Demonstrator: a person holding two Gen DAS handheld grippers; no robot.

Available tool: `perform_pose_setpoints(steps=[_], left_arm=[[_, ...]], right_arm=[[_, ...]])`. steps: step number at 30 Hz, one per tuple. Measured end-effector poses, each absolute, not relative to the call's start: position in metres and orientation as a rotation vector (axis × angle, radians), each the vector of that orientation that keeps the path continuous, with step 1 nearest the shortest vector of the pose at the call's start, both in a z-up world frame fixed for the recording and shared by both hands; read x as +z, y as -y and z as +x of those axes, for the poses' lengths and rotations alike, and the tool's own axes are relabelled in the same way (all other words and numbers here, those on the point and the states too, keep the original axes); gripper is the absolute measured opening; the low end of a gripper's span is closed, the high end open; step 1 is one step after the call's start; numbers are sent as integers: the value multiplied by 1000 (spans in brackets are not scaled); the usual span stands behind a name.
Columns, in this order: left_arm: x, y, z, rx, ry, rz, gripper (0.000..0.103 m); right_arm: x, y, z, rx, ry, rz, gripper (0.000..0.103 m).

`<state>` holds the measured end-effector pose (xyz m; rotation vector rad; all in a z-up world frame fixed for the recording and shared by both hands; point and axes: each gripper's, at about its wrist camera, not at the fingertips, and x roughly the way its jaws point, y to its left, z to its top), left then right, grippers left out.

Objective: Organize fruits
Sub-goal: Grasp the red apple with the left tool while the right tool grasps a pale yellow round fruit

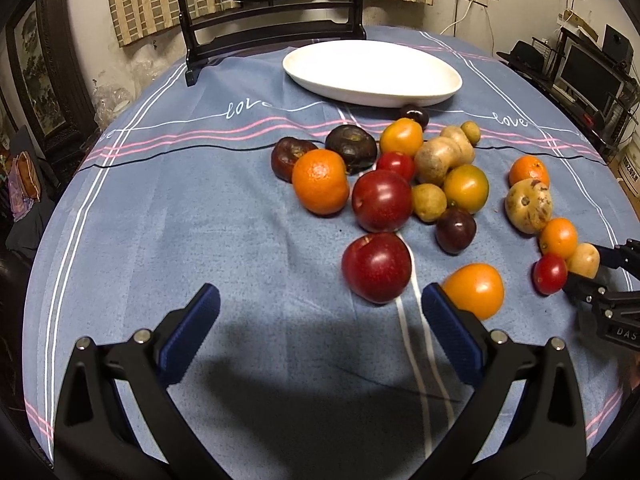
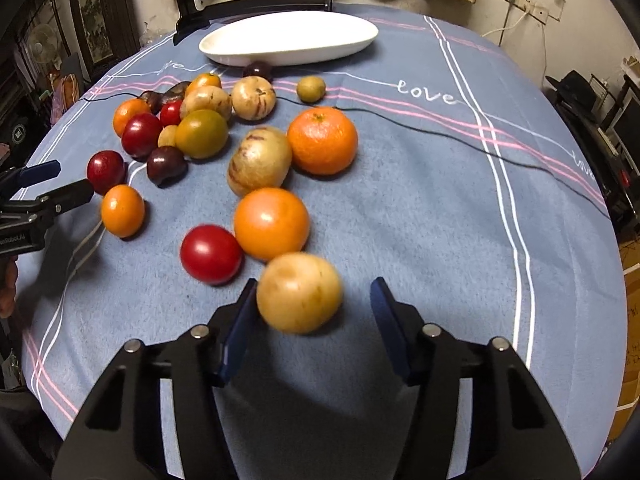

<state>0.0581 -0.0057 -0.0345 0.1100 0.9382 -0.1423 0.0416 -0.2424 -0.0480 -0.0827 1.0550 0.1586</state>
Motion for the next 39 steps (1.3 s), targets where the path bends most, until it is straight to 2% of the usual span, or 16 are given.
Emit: perform_pose_setpoints(steps=[1,3,6,10,15,20,23,30,39], left_arm=[[-35,5,59,-143,-940,106,101],[-35,5,61,-148,-940,102,101],[-37,7,65,-151,-944,108,101],[-41,11,74,-164,-973,107,89],[-46,18,81,-154,-983,114,86],[-52,25,88,-183,-1006,98,68],[-51,32,86,-217,-991,107,41],[-41,23,80,-210,-973,56,40],[24,18,76,-269,-840,130,40]], right_arm=[[-47,241,43,165,-1052,-80,44],[-46,239,46,177,-1047,-69,39],[-46,240,44,182,-1038,-52,39],[-44,246,39,198,-1024,-11,39],[-43,249,34,207,-1022,0,39],[-41,248,32,216,-1014,-1,39],[-39,249,31,217,-1010,1,39],[-31,245,31,227,-991,-11,39],[8,240,45,270,-915,-35,39]])
